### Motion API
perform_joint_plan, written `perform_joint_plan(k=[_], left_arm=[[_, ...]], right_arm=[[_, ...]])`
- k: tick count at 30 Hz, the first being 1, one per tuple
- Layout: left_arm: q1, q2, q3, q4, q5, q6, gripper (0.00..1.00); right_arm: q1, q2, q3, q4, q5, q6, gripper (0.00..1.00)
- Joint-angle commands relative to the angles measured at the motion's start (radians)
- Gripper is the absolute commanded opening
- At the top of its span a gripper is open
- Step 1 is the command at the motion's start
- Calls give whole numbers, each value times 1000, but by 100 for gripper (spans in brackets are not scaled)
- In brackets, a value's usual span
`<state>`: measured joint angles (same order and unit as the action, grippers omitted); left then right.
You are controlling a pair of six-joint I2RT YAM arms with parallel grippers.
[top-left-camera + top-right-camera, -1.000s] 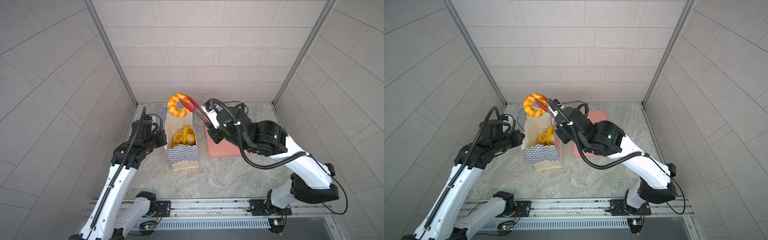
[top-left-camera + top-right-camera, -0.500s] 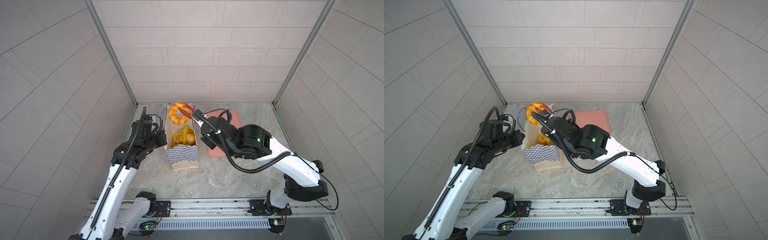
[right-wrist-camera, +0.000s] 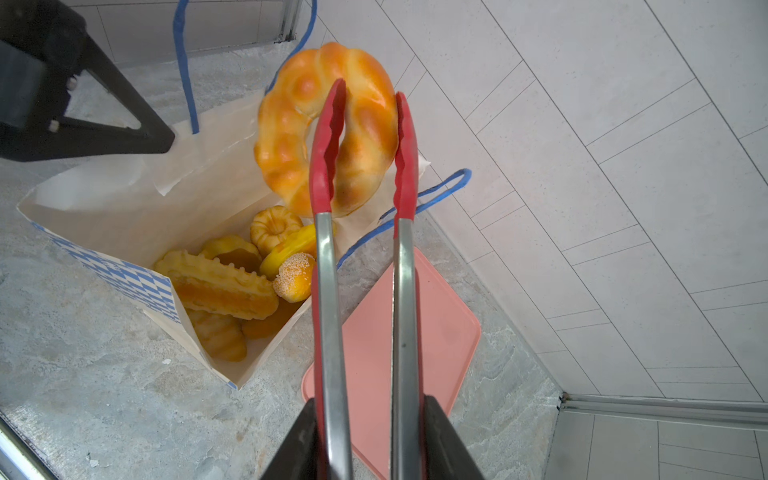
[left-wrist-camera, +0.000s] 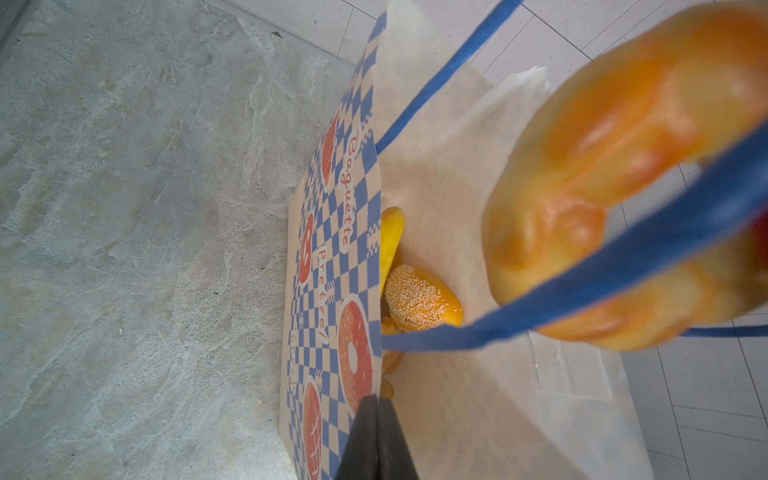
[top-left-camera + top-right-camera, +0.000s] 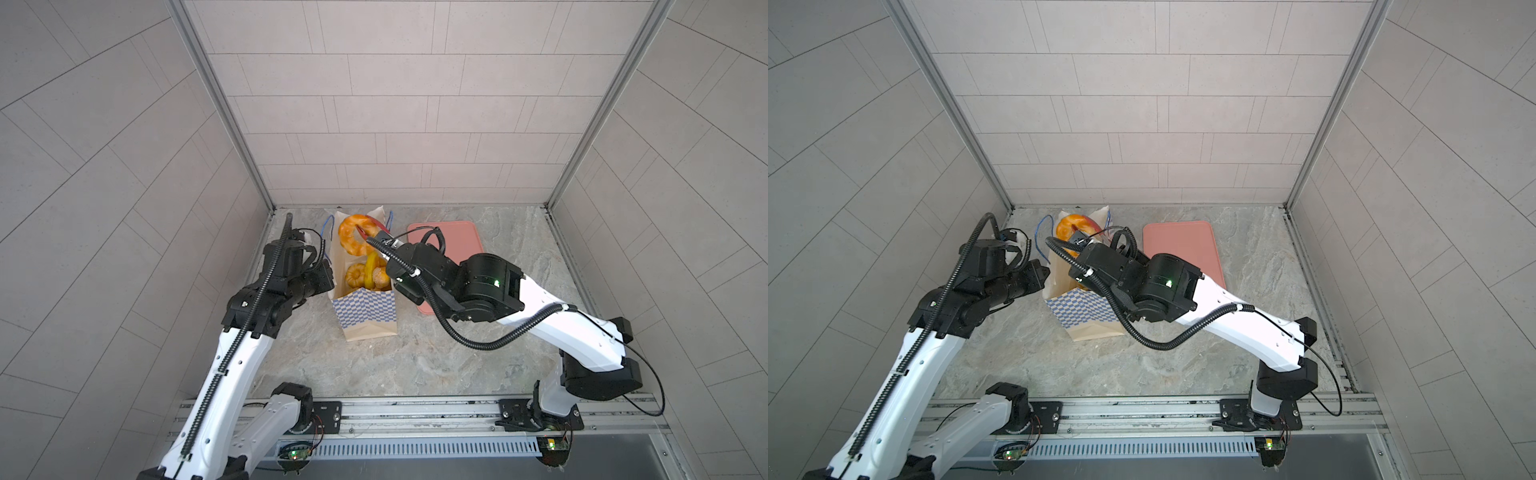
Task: Place the fake bread into the paper bag
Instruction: 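Open the right tongs to drop the ring-shaped roll into the bag, then withdraw the right tongs from the bag while the left gripper releases the bag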
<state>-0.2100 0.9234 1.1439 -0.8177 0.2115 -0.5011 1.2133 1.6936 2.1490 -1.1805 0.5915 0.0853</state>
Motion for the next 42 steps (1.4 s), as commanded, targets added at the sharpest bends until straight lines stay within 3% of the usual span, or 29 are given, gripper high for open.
perform_joint_plan(k=[1, 19, 22, 26, 29, 37, 42], left_arm=[[-2, -19, 1, 16, -9, -2, 6], [-2, -23, 1, 11, -13, -1, 12], [-1, -24, 7, 7, -14, -1, 34], [0, -23, 21, -4, -21, 4, 81], [0, -27, 45, -22, -35, 14, 98], [-1, -31, 191, -71, -37, 45, 100], [-1, -1, 319, -86, -67, 77, 100]], right_arm=[[9, -21, 11, 8, 42, -4, 41], [11, -61, 8, 52, -4, 0, 44], [11, -69, 8, 64, -9, -1, 44], [11, -80, 8, 79, -14, -4, 44], [9, -89, 8, 89, -17, -8, 44], [-30, -129, 15, 130, -14, -35, 45], [-113, -177, -4, 171, -36, -36, 44]])
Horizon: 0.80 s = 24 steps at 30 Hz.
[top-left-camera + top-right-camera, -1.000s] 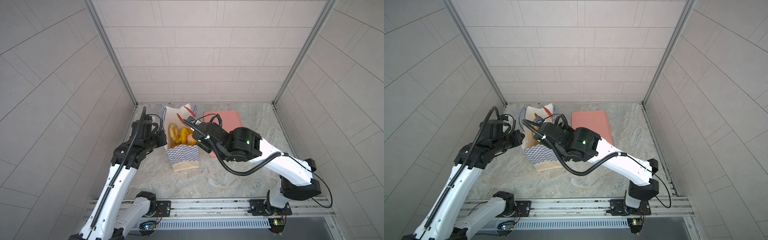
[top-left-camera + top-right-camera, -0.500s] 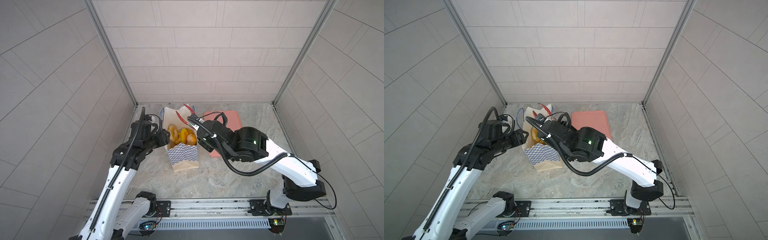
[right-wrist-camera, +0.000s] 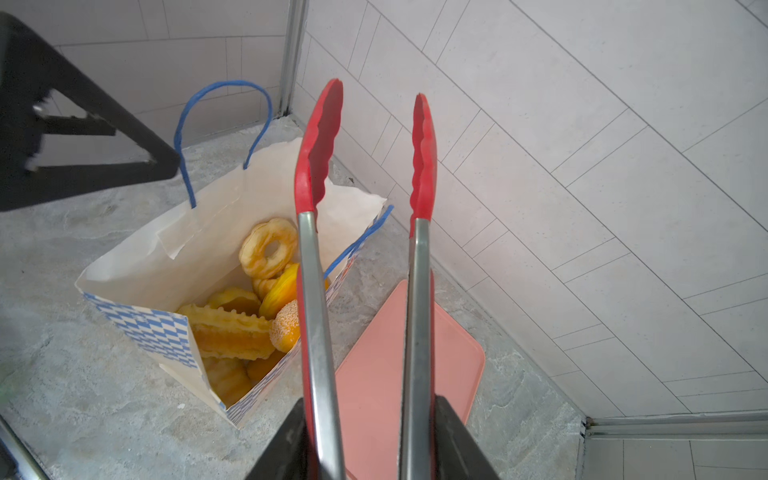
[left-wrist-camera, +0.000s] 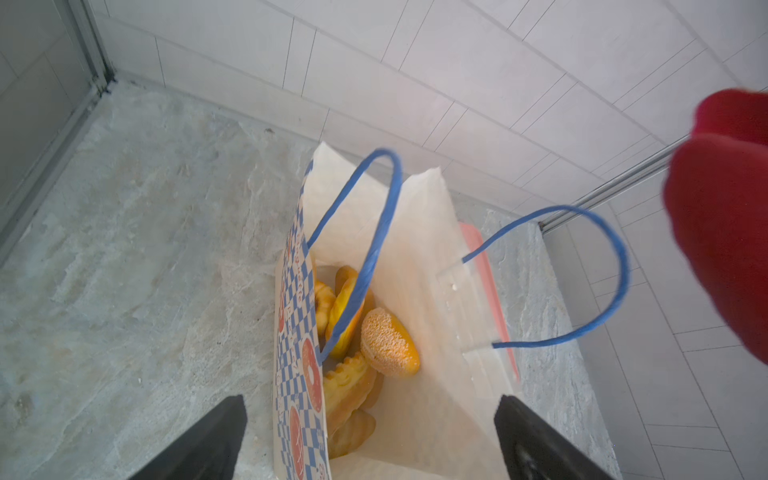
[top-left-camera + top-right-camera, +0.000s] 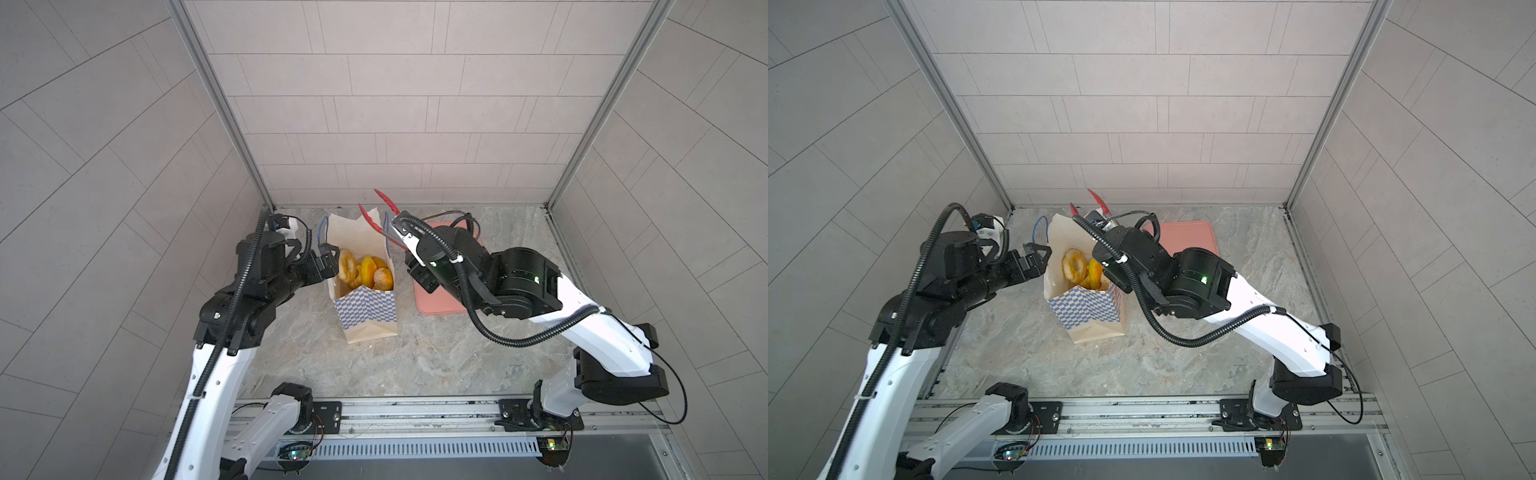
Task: Place the fake bread into the paper bag
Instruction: 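Withdraw the right tongs from the bag while the left gripper releases the bag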
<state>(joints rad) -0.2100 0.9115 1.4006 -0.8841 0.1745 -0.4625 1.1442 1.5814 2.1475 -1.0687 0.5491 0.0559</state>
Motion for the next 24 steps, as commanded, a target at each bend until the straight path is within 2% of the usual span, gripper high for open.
perform_joint_plan(k=[1, 6, 10, 15, 19, 24], left_arm=[[-1, 22, 86, -22, -47, 50, 100], [1, 108, 201, -13, -151, 104, 100], [16, 168, 256, 46, -209, 104, 100], [74, 213, 275, 136, -190, 62, 100], [189, 229, 224, 218, -129, -4, 100], [334, 240, 90, 352, -27, -91, 100]], right_arm=[[-79, -87, -26, 82, -7, -6, 43], [-282, -188, -154, 170, -117, 45, 43], [-485, -248, -280, 244, -198, 97, 43], [-733, -267, -423, 312, -332, 173, 43], [-904, -250, -535, 394, -428, 231, 42], [-994, -169, -608, 466, -428, 231, 42]])
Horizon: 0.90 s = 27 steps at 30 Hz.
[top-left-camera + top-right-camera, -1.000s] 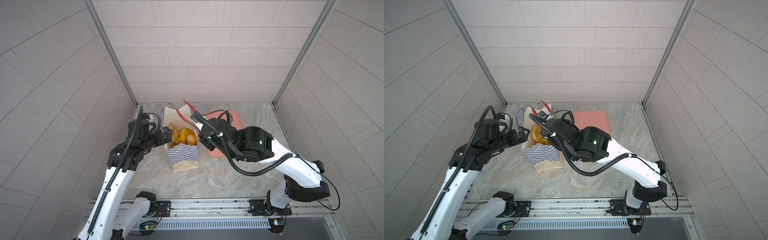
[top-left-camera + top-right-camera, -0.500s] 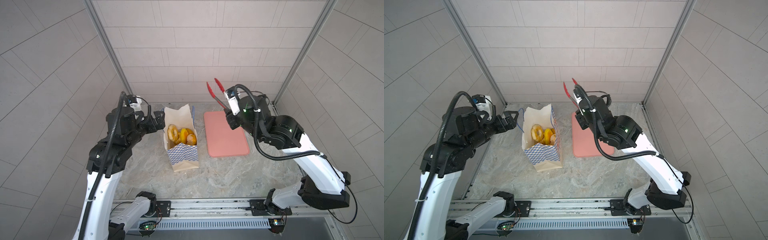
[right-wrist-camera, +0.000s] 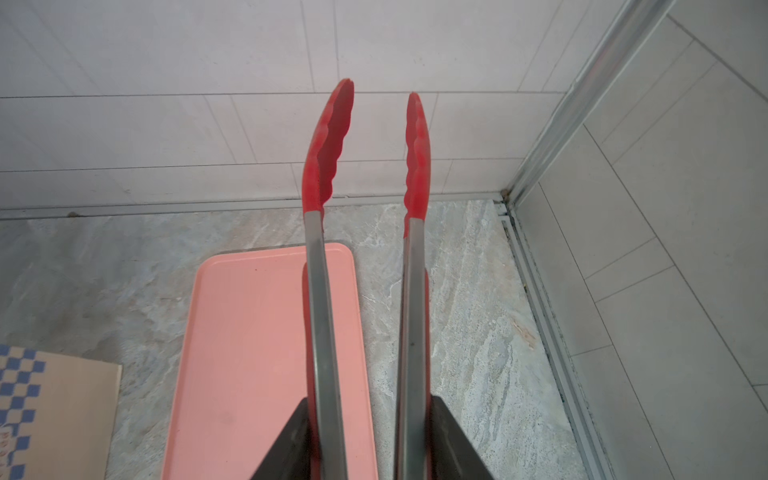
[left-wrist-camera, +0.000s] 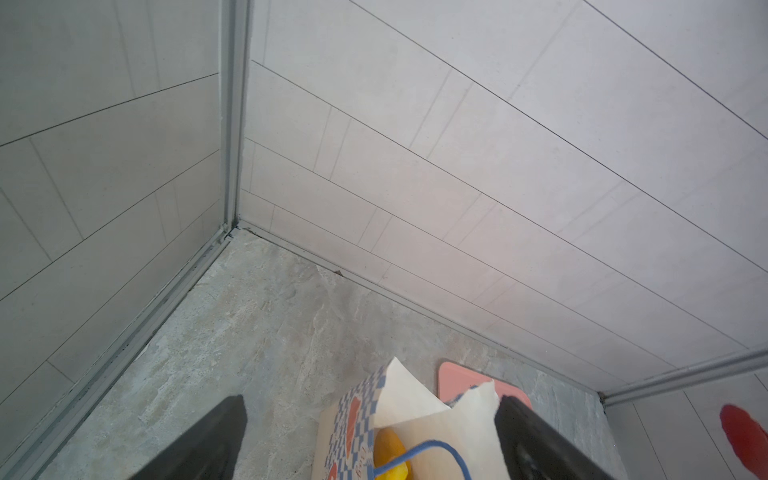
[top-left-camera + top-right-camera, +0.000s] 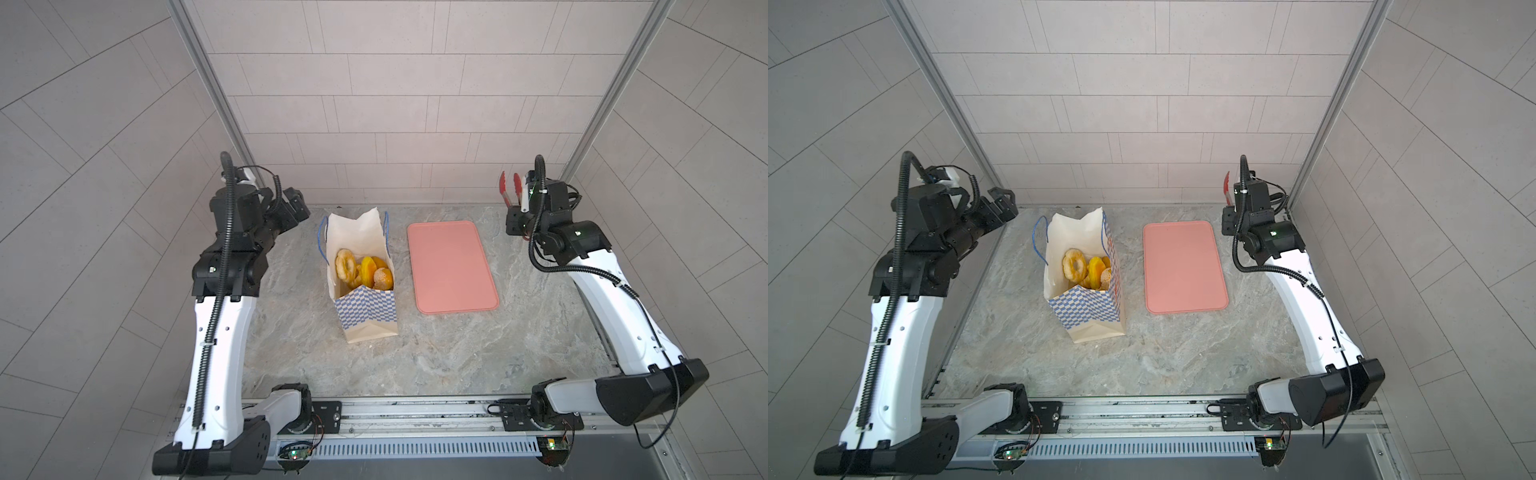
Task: Place the fake bread into the paper bag
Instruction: 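Withdraw the right tongs from the bag while the left gripper releases the bag, then lay the red tongs down on the table beside the tray with the right gripper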
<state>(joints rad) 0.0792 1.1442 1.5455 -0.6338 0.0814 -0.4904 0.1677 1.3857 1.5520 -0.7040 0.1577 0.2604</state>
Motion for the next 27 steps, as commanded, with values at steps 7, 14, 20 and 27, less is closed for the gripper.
perform_joint_plan(k=[7, 14, 20, 27], left_arm=[[94, 44, -223, 214, -16, -76, 100], [94, -32, -593, 583, -177, -56, 100], [93, 0, -709, 657, -213, 9, 100], [93, 6, -807, 745, -273, 85, 100]], right_arm=[[-113, 173, -101, 146, -45, 10, 42], [-187, 279, -177, 172, -20, -13, 42], [-209, 362, -198, 158, -15, -64, 42], [-227, 437, -242, 162, -5, -98, 43]])
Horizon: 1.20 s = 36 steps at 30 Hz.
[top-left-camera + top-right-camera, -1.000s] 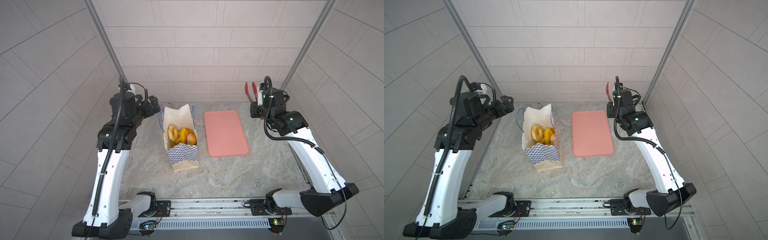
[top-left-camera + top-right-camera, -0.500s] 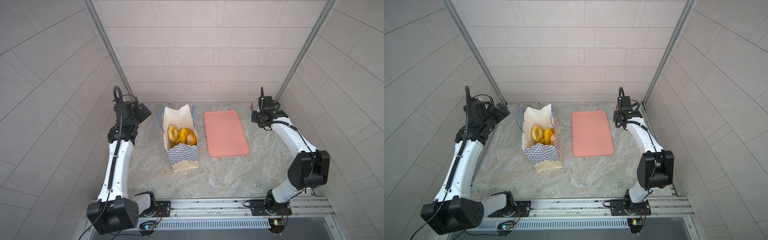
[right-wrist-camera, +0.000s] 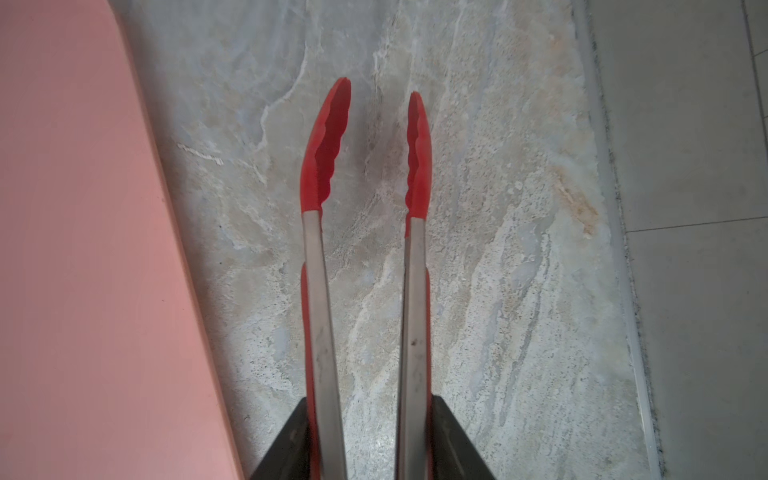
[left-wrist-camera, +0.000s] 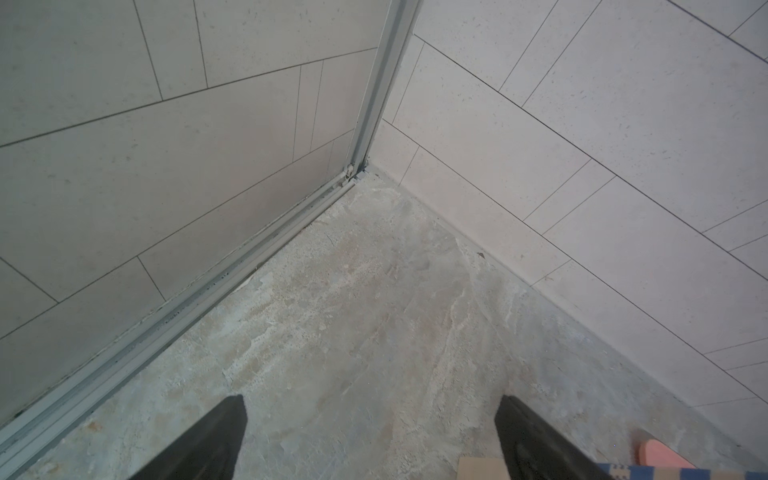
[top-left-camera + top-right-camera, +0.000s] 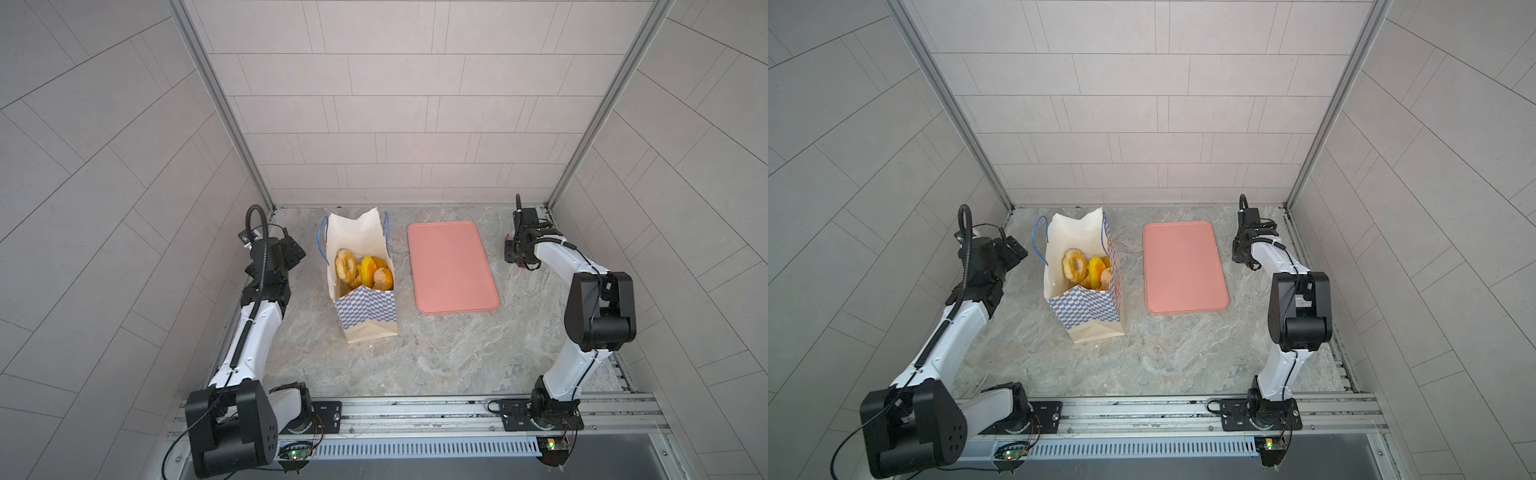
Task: Place the fake bread into the paper bag
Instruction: 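Lay the red tongs down on the table beside the tray with the right gripper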
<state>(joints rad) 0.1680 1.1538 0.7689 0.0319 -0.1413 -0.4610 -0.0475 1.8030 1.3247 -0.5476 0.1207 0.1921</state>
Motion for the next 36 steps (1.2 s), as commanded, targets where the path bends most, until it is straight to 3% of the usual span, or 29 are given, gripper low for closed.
perform_joint_plan(k=[1, 8, 23, 29, 34, 35, 36], left_arm=[[4, -4, -43, 88, -60, 62, 100], [4, -3, -100, 110, -122, 74, 100], [-1, 8, -166, 152, -137, 72, 100], [-28, 35, -158, 172, -158, 84, 100], [-58, 65, -169, 212, -207, 128, 100], [-61, 72, -175, 223, -209, 130, 100], [-62, 78, -183, 237, -212, 132, 100]], right_arm=[[-15, 29, -21, 8, 34, -31, 43], [-23, 76, -45, 5, 23, -4, 62], [-29, 34, -70, 20, 4, 27, 76], [-28, -120, -101, 80, 47, 71, 80], [-24, -352, -244, 274, 139, 107, 82], [-22, -398, -286, 327, 158, 130, 84], [-23, -438, -340, 408, 134, 120, 94]])
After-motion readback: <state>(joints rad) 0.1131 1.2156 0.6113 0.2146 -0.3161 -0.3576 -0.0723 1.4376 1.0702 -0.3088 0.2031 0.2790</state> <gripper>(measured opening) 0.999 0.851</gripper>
